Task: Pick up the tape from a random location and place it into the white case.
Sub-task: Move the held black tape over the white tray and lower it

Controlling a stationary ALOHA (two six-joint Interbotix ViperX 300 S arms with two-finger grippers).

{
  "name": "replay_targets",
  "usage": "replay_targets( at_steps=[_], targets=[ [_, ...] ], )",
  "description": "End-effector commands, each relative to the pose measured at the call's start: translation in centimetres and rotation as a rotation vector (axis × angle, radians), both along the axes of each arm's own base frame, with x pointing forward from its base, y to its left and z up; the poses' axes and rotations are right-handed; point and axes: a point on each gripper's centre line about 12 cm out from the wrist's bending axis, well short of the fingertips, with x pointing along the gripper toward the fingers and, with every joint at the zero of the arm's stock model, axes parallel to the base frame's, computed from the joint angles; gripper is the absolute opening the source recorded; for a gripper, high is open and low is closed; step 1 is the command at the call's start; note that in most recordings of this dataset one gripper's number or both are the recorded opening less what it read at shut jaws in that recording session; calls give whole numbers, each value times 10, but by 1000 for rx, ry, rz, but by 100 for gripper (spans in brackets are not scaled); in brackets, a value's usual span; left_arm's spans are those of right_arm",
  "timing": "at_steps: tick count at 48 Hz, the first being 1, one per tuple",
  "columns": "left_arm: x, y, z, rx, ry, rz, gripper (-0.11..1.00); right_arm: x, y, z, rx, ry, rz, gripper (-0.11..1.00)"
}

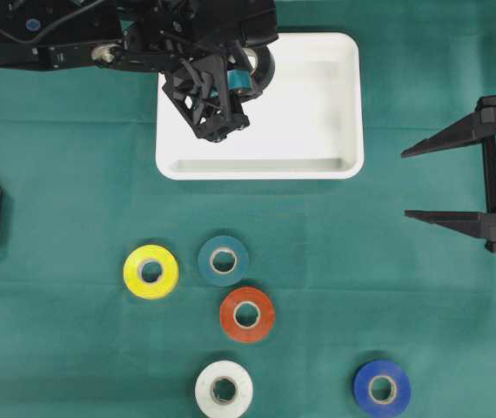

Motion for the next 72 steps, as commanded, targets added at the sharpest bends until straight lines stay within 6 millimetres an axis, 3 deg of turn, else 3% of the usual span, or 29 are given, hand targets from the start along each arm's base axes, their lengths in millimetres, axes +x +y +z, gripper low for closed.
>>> replay_targets(
  at_steps=[1,13,25,51,72],
  targets=[
    [2,2,17,16,-48,2,21,3,0,11,0,-28,-1,90],
    [8,4,3,13,-36,2,21,4,0,11,0,-26,-1,90],
    [22,19,-49,-9,23,26,21,3,0,10,0,-25,0,90],
    [38,29,-133,-40,98,42,21,4,0,8,0,-12,-1,90],
    [39,32,-138,-49,104,54,20,5,0,8,0,-15,-1,90]
  ],
)
